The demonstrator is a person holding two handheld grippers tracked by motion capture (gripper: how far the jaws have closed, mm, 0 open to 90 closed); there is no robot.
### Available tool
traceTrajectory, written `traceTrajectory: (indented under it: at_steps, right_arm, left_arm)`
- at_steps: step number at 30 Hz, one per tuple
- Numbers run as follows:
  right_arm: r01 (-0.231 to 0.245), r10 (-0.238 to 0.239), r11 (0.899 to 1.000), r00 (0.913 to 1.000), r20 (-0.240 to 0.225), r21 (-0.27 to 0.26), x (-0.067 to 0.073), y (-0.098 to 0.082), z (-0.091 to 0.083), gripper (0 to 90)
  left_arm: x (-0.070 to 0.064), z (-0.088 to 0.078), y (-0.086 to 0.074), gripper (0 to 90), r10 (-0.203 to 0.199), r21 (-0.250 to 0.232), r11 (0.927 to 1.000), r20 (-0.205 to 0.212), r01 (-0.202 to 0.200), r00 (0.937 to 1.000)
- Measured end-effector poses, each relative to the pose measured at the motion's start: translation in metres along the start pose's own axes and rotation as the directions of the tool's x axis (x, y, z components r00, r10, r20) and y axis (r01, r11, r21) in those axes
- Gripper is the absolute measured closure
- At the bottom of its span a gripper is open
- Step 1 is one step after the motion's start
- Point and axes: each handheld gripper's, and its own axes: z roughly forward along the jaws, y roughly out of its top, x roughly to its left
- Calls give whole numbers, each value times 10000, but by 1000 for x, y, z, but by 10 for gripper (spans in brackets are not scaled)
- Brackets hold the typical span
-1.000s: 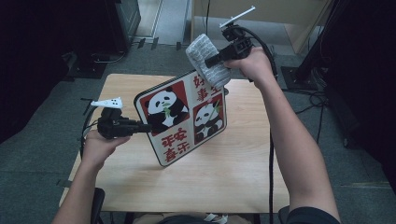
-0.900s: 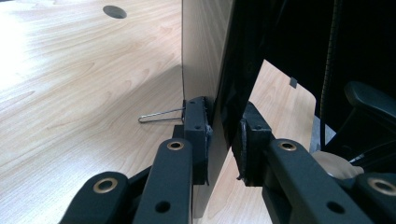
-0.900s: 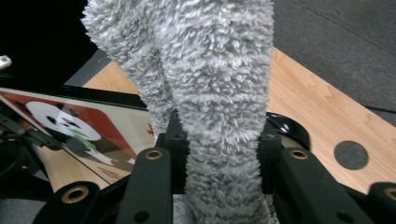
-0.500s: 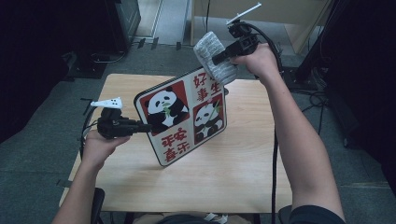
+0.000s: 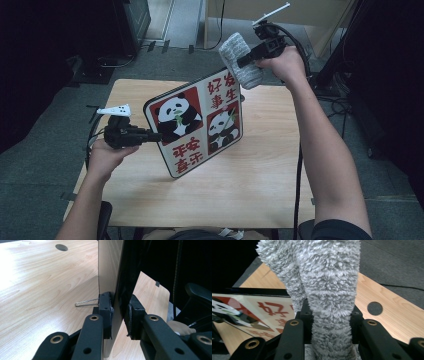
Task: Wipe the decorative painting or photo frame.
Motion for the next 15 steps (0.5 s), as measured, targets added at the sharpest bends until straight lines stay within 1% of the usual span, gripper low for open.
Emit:
traceTrajectory:
  at_steps: [8,10,12,13,14,15]
  right_arm:
    - [-105,107,9999,9993,370,-47,-12,-7,2,680]
    - [-17,20,10000,9985,553,-43,-13,-8,3,680]
    - [151,-144,9999,9963,843,-70,-14,-10,4,680]
    - [151,-144,9999,9963,843,-70,-14,-10,4,680]
    - [112,-117,9999,9950,989,51,-17,-12,7,679]
    - [31,-39,10000,9959,902,90,-18,-13,8,680]
  left_arm:
    - [1,0,0,780,31,37,10000,13,-31,10000]
    - [1,0,0,780,33,30,10000,32,-33,10000]
    - [1,0,0,780,18,20,10000,54,-18,10000]
    - [1,0,0,779,18,20,10000,54,-18,10000]
    - [1,0,0,779,20,20,10000,50,-20,10000]
    - [1,0,0,779,23,13,10000,45,-23,10000]
